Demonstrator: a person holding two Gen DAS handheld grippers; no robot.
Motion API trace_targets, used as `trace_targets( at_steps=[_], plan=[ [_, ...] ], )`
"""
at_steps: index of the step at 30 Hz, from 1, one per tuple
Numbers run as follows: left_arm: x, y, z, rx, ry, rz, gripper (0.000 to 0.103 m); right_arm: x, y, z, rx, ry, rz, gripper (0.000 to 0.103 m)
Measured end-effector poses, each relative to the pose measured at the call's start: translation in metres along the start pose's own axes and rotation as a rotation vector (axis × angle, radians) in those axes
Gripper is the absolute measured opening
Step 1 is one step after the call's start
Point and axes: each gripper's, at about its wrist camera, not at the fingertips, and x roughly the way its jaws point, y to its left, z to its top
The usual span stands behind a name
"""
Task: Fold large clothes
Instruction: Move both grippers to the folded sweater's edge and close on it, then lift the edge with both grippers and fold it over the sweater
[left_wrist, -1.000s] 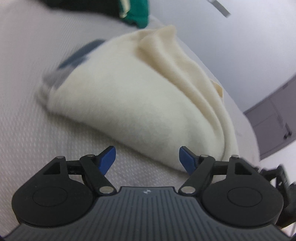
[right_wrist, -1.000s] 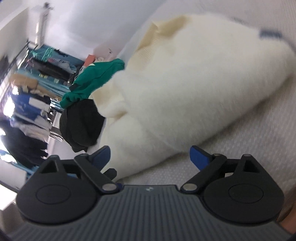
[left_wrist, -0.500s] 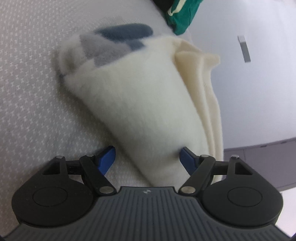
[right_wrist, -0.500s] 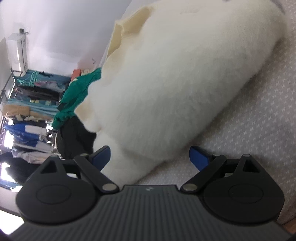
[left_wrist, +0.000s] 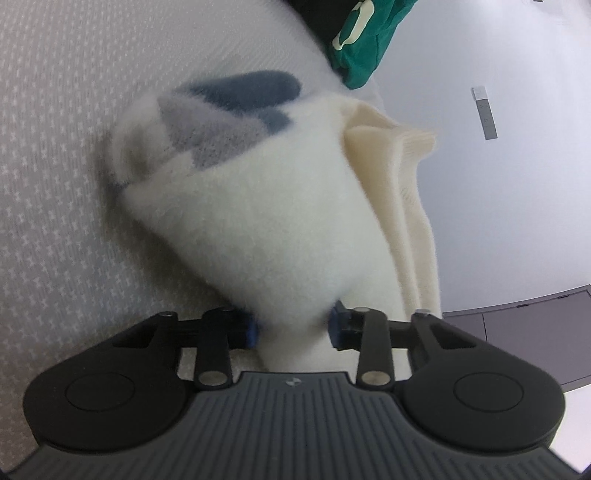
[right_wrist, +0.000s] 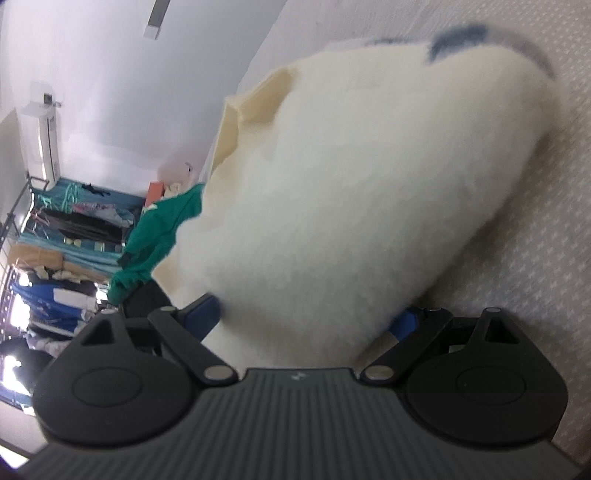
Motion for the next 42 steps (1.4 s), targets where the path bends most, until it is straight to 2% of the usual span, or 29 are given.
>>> trace_targets(
  at_steps=[6,9,11,13,14,16,19,21,23,25,29,32,37,40,42],
  plan=[
    [-0.008,0.004,0.0,-0.006,-0.003,-0.007,0.034,-0.016,-0.014,0.011,0.108,-0.112,0.003,0.094],
    [-0.004,0.005,0.001,0.006,0.003,-0.01,0.04,-0.018,-0.019,0.012,0.142,-0.12,0.013,0.094],
    [-0.004,0.01,0.001,-0.029,0.012,-0.019,0.051,-0.014,-0.015,0.01,0.105,-0.102,-0.008,0.091],
    [-0.004,0.014,0.001,-0.054,0.008,-0.029,0.059,-0.009,-0.016,0.007,0.104,-0.073,-0.018,0.078],
    [-0.004,0.015,0.001,-0.058,0.006,-0.029,0.063,-0.007,-0.018,0.007,0.114,-0.063,-0.02,0.076],
    [-0.001,0.018,0.002,-0.08,0.009,-0.038,0.064,-0.006,-0.019,0.009,0.123,-0.066,-0.022,0.069],
    [0.004,0.022,0.004,-0.106,0.007,-0.067,0.063,-0.007,-0.017,0.01,0.105,-0.075,-0.031,0.062],
    [0.004,0.019,0.005,-0.091,-0.006,-0.061,0.059,-0.008,-0.015,0.01,0.085,-0.079,-0.032,0.054],
    [0.001,0.013,0.005,-0.049,-0.026,-0.041,0.046,-0.01,-0.011,0.01,0.064,-0.085,-0.024,0.047],
    [-0.002,0.005,0.003,-0.005,-0.045,-0.029,0.04,-0.014,-0.004,0.01,0.025,-0.099,-0.013,0.04],
    [-0.015,-0.014,-0.003,0.106,-0.09,0.018,0.033,-0.018,0.009,0.011,-0.052,-0.123,0.005,0.036],
    [-0.031,-0.032,-0.012,0.204,-0.146,0.052,0.032,-0.022,0.012,0.011,-0.058,-0.116,0.026,0.034],
    [-0.06,-0.043,-0.021,0.236,-0.136,0.058,0.031,-0.039,0.018,0.012,-0.066,-0.086,0.042,0.033],
    [-0.085,-0.051,-0.036,0.29,-0.14,0.066,0.031,-0.054,0.025,0.008,-0.087,-0.078,0.045,0.033],
    [-0.104,-0.05,-0.048,0.288,-0.138,0.06,0.031,-0.066,0.031,0.004,-0.102,-0.068,0.042,0.033]
  ],
)
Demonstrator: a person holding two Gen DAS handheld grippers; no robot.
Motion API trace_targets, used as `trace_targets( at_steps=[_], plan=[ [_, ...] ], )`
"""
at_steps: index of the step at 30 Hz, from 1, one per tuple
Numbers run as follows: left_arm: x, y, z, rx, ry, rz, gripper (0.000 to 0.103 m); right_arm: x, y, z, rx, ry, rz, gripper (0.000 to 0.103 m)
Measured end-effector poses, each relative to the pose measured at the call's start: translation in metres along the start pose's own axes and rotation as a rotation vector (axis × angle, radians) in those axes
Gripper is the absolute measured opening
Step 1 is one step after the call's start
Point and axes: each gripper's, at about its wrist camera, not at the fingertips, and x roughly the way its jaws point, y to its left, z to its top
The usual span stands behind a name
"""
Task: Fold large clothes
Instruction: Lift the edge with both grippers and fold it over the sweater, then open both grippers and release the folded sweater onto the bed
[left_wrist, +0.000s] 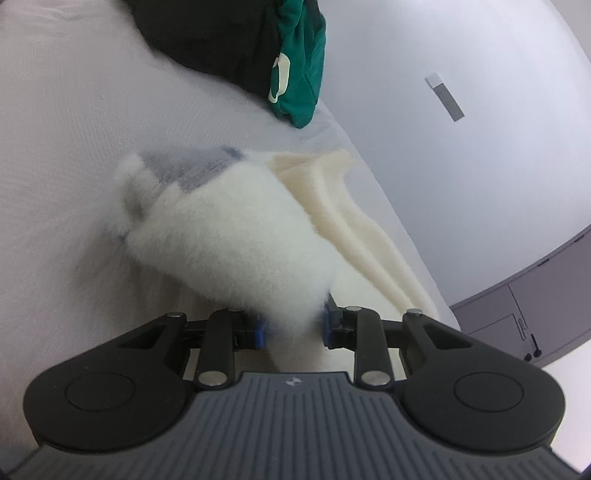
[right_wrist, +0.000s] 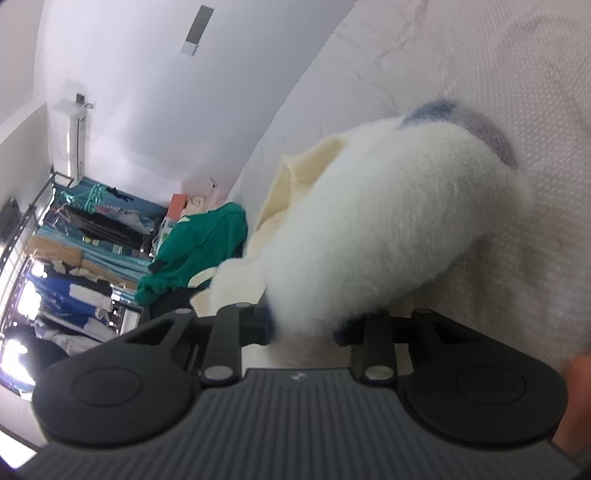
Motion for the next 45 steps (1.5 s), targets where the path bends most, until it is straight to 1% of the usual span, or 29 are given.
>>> trace_targets(
  at_steps=[3,8,10,13,15,18,20,21,22,25,28,32,38,42,45],
  plan=[
    [-0.031,0.004,-0.013,-0.026,0.001,-0.012,0.031,-0.02,0.011,-0.005,-0.032,0.022,0.003,0.033],
    [-0.079,0.009,-0.04,-0.026,-0.018,-0.02,0.031,-0.047,0.021,-0.02,-0.065,0.063,-0.002,0.033],
    [-0.088,0.012,-0.048,-0.036,-0.006,-0.014,0.031,-0.055,0.019,-0.026,-0.068,0.077,-0.012,0.033],
    [-0.092,0.019,-0.053,-0.056,0.007,-0.021,0.032,-0.058,0.014,-0.029,-0.064,0.09,-0.041,0.034],
    [-0.087,0.023,-0.051,-0.072,0.023,-0.025,0.034,-0.056,0.01,-0.028,-0.05,0.096,-0.044,0.036],
    [-0.083,0.024,-0.044,-0.1,0.037,-0.037,0.042,-0.05,0.01,-0.025,-0.027,0.107,-0.039,0.042],
    [-0.082,0.025,-0.038,-0.124,0.025,-0.069,0.047,-0.047,0.013,-0.022,-0.018,0.105,-0.005,0.055],
    [-0.08,0.025,-0.036,-0.13,0.022,-0.084,0.047,-0.048,0.015,-0.022,-0.015,0.105,0.021,0.07],
    [-0.078,0.025,-0.033,-0.137,0.018,-0.095,0.048,-0.046,0.019,-0.021,-0.013,0.102,0.049,0.075],
    [-0.071,0.022,-0.02,-0.155,0.007,-0.126,0.051,-0.036,0.028,-0.016,-0.023,0.086,0.076,0.075],
    [-0.062,0.015,-0.004,-0.148,-0.005,-0.146,0.052,-0.024,0.031,-0.007,-0.01,0.069,0.093,0.075],
    [-0.048,-0.001,0.018,-0.089,-0.041,-0.149,0.053,-0.009,0.034,0.007,0.007,0.051,0.128,0.075],
    [-0.006,-0.02,0.051,0.022,-0.077,-0.08,0.053,0.027,0.043,0.03,-0.04,0.023,0.12,0.075],
    [0.031,-0.026,0.07,0.098,-0.075,-0.014,0.053,0.057,0.046,0.042,-0.089,0.008,0.081,0.075],
    [0.058,-0.03,0.083,0.158,-0.081,0.018,0.053,0.077,0.046,0.048,-0.136,0.004,0.047,0.075]
  ],
)
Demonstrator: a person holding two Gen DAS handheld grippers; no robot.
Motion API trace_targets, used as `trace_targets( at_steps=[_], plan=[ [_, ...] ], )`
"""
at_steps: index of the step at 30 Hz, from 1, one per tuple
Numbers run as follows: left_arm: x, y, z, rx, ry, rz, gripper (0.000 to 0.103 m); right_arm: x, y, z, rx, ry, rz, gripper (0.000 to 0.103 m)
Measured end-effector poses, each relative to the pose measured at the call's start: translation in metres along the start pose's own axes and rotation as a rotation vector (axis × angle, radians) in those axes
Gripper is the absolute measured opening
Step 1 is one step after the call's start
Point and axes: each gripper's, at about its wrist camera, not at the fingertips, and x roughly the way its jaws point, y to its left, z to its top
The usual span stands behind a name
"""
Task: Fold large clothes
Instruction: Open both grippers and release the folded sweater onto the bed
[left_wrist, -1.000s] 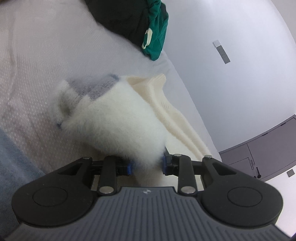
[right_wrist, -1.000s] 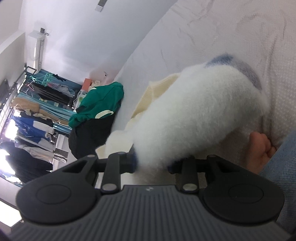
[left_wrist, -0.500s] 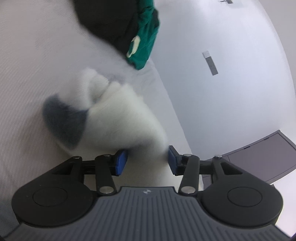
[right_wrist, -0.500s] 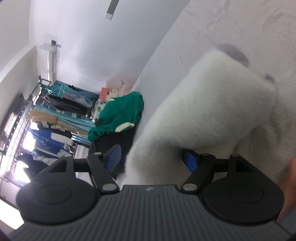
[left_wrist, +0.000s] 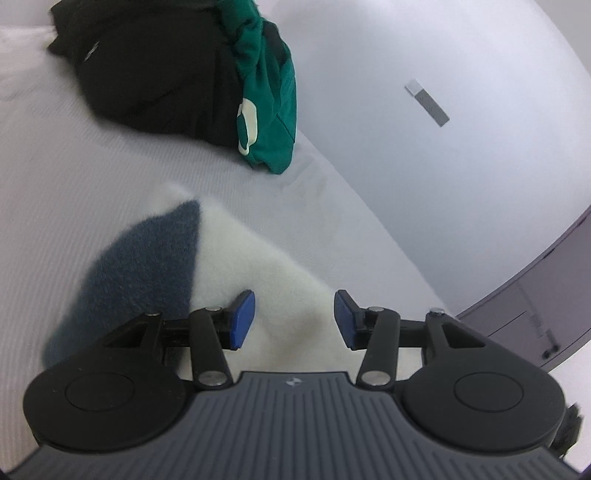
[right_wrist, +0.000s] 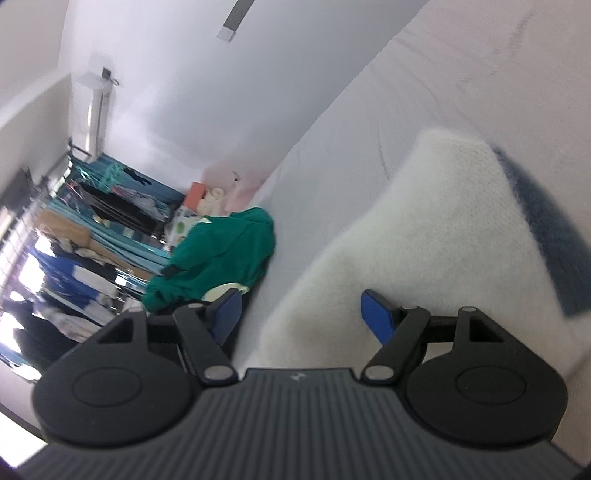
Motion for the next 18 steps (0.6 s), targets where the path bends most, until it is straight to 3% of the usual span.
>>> trace_targets(
  at_steps=[6,13,18],
  plan=[
    [0.048,0.002,0.013,0.147,-0.029,0.068,0.053,0.037,-0.008,0.008,-0.088,0.01,-0.047,0.072],
    [0.098,0.023,0.014,0.171,0.028,0.106,0.053,0.07,-0.019,0.01,-0.235,0.038,-0.098,0.071],
    [0.114,0.027,0.014,0.193,0.033,0.121,0.053,0.084,-0.026,0.013,-0.314,0.042,-0.102,0.071]
  ],
)
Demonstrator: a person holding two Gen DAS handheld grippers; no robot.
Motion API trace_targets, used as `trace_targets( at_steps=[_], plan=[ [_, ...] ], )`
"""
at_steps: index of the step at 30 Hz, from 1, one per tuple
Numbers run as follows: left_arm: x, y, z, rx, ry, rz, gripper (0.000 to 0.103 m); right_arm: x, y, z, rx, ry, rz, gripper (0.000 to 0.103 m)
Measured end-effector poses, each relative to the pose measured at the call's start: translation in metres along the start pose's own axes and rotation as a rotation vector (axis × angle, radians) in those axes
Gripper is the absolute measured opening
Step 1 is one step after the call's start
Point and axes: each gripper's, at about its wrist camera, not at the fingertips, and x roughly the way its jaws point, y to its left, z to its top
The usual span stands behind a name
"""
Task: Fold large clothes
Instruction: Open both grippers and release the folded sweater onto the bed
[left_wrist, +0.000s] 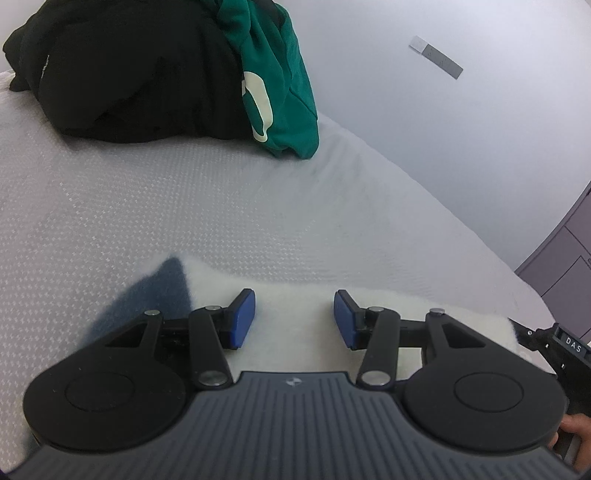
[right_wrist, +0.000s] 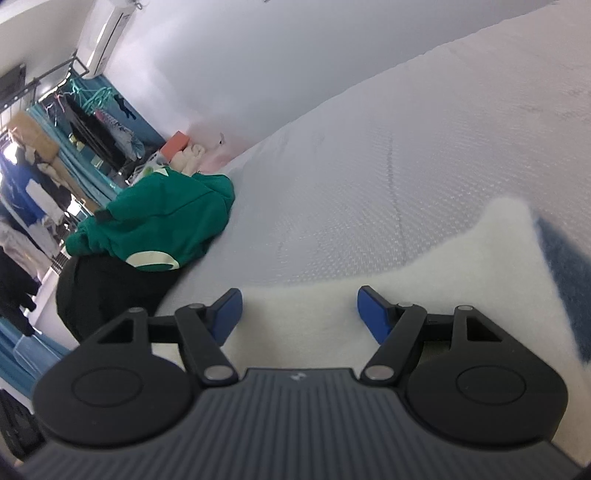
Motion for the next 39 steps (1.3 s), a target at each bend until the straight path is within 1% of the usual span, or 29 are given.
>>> trace_targets(
  at_steps=[6,12,16,22,27,29,31,34,39],
  plan=[
    [-0.01,-0.004,-0.003,0.034,-0.023,0.005,0.054,0.0,0.002,-0.001,-0.04,-0.01,-0.003,0.071],
    [-0.036,-0.013,-0.006,0.058,-0.049,-0.01,0.057,-0.01,0.014,-0.006,-0.12,-0.043,-0.022,0.071],
    [-0.06,-0.021,-0.011,0.096,-0.082,-0.018,0.057,-0.027,0.026,-0.008,-0.17,-0.067,-0.048,0.073],
    [-0.087,-0.037,-0.023,0.169,-0.108,-0.029,0.057,-0.062,0.05,-0.016,-0.242,-0.098,-0.036,0.074],
    [-0.089,-0.052,-0.037,0.247,-0.073,-0.031,0.057,-0.081,0.08,-0.033,-0.374,-0.048,-0.039,0.074],
    [-0.085,-0.056,-0.042,0.278,-0.052,-0.017,0.057,-0.081,0.09,-0.042,-0.438,-0.024,-0.06,0.074],
    [-0.08,-0.057,-0.046,0.296,-0.039,0.002,0.057,-0.076,0.096,-0.049,-0.477,0.004,-0.073,0.072],
    [-0.072,-0.055,-0.048,0.292,-0.032,0.011,0.06,-0.061,0.096,-0.056,-0.503,0.055,-0.108,0.072],
    [-0.055,-0.055,-0.05,0.295,-0.004,0.03,0.063,-0.043,0.097,-0.062,-0.543,0.085,-0.136,0.073]
  ],
)
